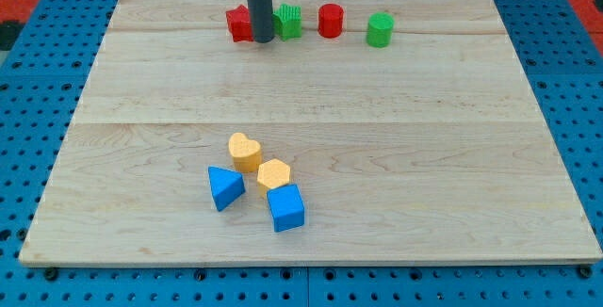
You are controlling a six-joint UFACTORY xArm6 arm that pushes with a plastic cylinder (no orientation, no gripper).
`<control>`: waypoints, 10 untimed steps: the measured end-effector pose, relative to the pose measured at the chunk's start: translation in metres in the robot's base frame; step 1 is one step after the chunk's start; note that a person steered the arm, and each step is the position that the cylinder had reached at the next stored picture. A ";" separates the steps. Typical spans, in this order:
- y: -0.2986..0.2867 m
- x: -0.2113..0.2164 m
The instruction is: Push the red blocks and green blocks to the top side of the board
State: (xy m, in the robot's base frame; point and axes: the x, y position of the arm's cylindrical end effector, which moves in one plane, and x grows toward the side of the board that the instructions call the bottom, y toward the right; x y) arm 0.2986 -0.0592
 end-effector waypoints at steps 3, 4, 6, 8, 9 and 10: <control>-0.012 -0.011; 0.076 0.005; 0.056 -0.024; 0.138 0.001; 0.140 -0.009; 0.103 -0.041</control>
State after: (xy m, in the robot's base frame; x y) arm 0.2576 0.0438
